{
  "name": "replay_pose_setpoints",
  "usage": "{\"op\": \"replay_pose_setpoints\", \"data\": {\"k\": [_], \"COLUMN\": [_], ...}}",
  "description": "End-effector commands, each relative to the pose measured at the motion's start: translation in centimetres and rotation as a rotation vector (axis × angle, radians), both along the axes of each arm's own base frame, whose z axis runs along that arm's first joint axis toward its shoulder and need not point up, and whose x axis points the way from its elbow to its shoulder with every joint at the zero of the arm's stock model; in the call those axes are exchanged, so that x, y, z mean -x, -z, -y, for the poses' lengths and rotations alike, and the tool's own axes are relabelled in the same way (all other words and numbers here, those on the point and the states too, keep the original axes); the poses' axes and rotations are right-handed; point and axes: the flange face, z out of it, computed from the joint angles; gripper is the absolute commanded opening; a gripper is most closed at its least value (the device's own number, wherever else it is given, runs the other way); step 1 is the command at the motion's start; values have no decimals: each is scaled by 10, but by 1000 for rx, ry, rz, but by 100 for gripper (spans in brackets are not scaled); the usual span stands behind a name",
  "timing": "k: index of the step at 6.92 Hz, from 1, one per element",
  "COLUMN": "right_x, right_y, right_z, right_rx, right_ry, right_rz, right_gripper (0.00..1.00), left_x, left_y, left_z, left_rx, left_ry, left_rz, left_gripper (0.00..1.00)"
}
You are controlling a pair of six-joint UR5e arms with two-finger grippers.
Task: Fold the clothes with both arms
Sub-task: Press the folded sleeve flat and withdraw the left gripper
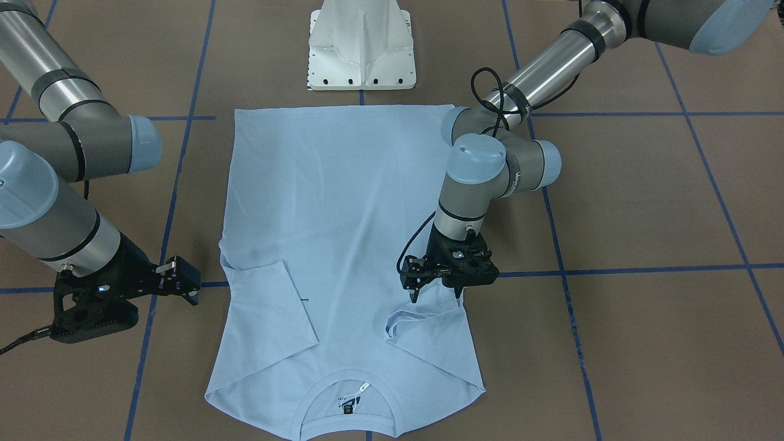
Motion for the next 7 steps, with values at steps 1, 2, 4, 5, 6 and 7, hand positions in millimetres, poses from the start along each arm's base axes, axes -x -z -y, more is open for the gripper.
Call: {"op": "replay_pose_setpoints", "data": {"k": [1, 2, 4, 5, 6, 7], "right_x": [-1, -2, -2, -2, -3, -3], "right_y": [-2, -3, -4, -4, -5, -5], "right_z": [1, 2, 3, 3, 3, 3], "right_rx": [1, -3, -1, -1, 0, 1], "right_ry": [-5, -14, -16, -16, -17, -17], "right_rz": [-6, -16, -18, -18, -19, -20], "right_gripper": [100, 100, 100, 100, 100, 100], "left_x": [-2, -16, -31, -27, -18, -11], "left_y": [4, 5, 14, 34, 59, 69], "left_z": [-2, -15, -31, -46, -58, -63], "left_rx": [0, 0, -7, -7, 15, 6], "left_ry": [-4, -26, -53, -81, -119, -122], "left_rz": [-3, -5, -15, -38, -46, -51], "left_gripper": [91, 91, 91, 91, 91, 91]}}
